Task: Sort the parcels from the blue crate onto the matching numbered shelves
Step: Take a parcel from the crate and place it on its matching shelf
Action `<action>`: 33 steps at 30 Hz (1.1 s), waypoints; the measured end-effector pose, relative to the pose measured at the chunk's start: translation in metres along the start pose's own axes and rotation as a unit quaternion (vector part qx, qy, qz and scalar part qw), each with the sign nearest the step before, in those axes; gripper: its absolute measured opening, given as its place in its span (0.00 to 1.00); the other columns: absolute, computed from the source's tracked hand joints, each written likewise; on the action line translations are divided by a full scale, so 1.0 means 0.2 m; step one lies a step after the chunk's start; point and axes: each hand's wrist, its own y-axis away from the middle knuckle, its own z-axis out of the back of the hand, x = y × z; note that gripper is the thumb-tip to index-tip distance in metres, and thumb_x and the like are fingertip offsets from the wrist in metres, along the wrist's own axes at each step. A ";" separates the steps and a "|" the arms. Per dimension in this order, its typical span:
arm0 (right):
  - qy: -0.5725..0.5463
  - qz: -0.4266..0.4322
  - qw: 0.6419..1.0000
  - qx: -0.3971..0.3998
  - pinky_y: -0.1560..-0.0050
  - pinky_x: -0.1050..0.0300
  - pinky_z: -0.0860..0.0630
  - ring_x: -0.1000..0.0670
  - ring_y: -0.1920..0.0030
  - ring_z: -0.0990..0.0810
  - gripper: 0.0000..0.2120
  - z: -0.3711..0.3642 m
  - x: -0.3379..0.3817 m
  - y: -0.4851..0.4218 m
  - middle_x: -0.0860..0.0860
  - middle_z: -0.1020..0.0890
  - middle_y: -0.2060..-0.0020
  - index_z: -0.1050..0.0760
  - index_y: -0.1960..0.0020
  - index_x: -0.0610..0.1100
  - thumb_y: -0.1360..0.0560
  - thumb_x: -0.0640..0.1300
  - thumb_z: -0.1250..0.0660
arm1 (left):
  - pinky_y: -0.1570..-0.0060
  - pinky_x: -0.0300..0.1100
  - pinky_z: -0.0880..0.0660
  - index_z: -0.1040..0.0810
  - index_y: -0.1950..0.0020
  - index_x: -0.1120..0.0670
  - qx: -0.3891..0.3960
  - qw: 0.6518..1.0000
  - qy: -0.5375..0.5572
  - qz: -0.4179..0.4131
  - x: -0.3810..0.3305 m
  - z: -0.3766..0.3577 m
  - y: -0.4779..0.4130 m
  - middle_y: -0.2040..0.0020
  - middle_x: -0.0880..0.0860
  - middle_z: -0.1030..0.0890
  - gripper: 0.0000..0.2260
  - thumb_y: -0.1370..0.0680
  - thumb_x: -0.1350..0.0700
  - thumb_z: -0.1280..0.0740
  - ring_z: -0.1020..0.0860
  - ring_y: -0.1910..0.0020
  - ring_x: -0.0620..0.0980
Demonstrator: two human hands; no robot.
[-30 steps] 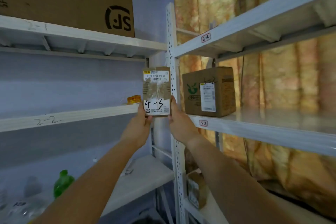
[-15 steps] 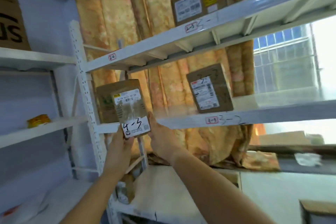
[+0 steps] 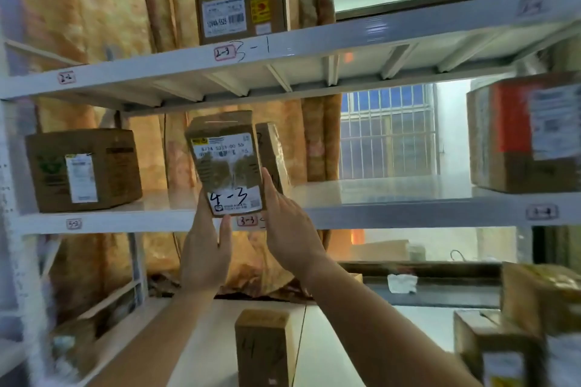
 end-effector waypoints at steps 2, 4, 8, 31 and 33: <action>-0.011 0.002 1.000 0.005 0.31 0.54 0.33 0.50 0.30 0.32 0.37 -0.06 -0.03 0.06 0.47 0.36 0.26 0.58 0.22 0.45 0.23 0.35 0.40 | 0.39 0.43 0.35 0.48 0.26 0.41 -0.007 1.000 -0.021 0.006 0.03 -0.04 0.06 0.31 0.47 0.30 0.22 0.20 0.45 0.48 0.34 0.36 0.37; -0.010 0.013 1.000 0.009 0.28 0.54 0.35 0.50 0.26 0.37 0.36 -0.15 -0.03 0.14 0.45 0.39 0.25 0.57 0.22 0.41 0.22 0.35 0.39 | 0.36 0.45 0.34 0.49 0.25 0.43 0.008 0.999 -0.046 0.018 0.09 -0.04 0.15 0.29 0.48 0.32 0.24 0.20 0.45 0.48 0.34 0.32 0.42; -0.073 -0.009 0.996 0.050 0.24 0.56 0.44 0.53 0.24 0.46 0.37 -0.37 0.01 0.32 0.47 0.42 0.23 0.59 0.22 0.42 0.24 0.31 0.41 | 0.39 0.43 0.32 0.49 0.25 0.43 0.055 0.994 -0.090 0.038 0.25 0.06 0.33 0.28 0.48 0.31 0.25 0.20 0.49 0.44 0.30 0.32 0.47; -0.156 -0.440 0.871 0.152 0.32 0.53 0.30 0.52 0.34 0.27 0.34 -1.70 0.26 0.94 0.52 0.28 0.31 0.51 0.23 0.55 0.22 0.31 0.46 | 0.55 0.34 0.25 0.26 0.35 0.48 0.318 0.903 0.014 0.288 1.47 -0.09 0.98 0.48 0.50 0.17 0.16 0.22 0.57 0.37 0.19 0.50 0.49; -0.174 -0.476 0.838 0.204 0.36 0.55 0.30 0.51 0.37 0.27 0.36 -1.75 0.20 0.99 0.49 0.27 0.33 0.55 0.23 0.55 0.22 0.31 0.45 | 0.57 0.35 0.24 0.24 0.36 0.49 0.307 0.897 0.039 0.315 1.53 -0.18 1.02 0.50 0.50 0.16 0.17 0.24 0.61 0.35 0.18 0.51 0.49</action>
